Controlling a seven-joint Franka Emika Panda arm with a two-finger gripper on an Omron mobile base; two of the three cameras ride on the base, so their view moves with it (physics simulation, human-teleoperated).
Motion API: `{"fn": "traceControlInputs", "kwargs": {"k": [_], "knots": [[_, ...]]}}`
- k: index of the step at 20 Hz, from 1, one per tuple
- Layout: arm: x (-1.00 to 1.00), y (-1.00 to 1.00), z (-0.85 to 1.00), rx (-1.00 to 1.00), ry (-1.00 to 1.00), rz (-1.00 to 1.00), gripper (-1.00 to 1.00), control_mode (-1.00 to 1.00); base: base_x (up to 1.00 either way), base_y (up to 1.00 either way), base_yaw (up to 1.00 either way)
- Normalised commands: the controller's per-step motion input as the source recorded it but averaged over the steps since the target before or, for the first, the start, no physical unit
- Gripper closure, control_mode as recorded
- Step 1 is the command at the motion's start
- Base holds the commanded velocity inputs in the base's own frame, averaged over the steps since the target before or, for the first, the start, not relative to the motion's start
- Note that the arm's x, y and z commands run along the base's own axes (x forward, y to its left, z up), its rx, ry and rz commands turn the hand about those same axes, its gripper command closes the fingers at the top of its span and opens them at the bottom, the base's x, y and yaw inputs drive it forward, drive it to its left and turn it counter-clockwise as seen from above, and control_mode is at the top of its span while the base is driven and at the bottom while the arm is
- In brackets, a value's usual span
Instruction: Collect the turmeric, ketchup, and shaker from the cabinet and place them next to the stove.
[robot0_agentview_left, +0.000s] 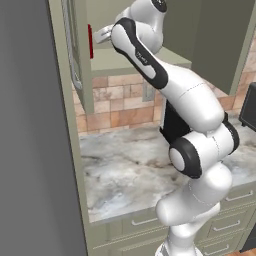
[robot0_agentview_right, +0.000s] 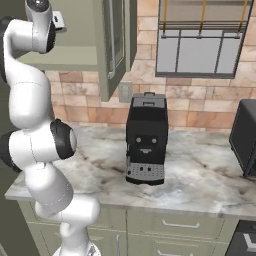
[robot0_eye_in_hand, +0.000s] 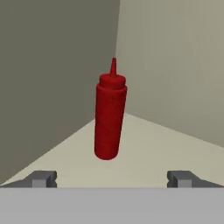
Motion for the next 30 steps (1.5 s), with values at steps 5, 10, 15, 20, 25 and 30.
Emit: {"fn": "traceControlInputs", "kwargs": {"k": [5,10,15,20,25,30], "knots": [[0.10,0.02,0.00,0.00,0.00,0.00,-1.00,-1.00,0.00,0.00,0.00],[0.25,0.00,0.00,0.00,0.00,0.00,-1.00,-1.00,0.00,0.00,0.00],[0.23,0.08,-0.02,0.00,0.00,0.00,-1.00,-1.00,0.00,0.00,0.00],[0.11,0.27,-0.01,0.00,0.00,0.00,-1.00,-1.00,0.00,0.00,0.00],[0.15,0.18,0.00,0.00,0.00,0.00,-1.00,-1.00,0.00,0.00,0.00],[0.20,0.00,0.00,0.01,0.00,0.01,-1.00,-1.00,0.00,0.00,0.00]]}}
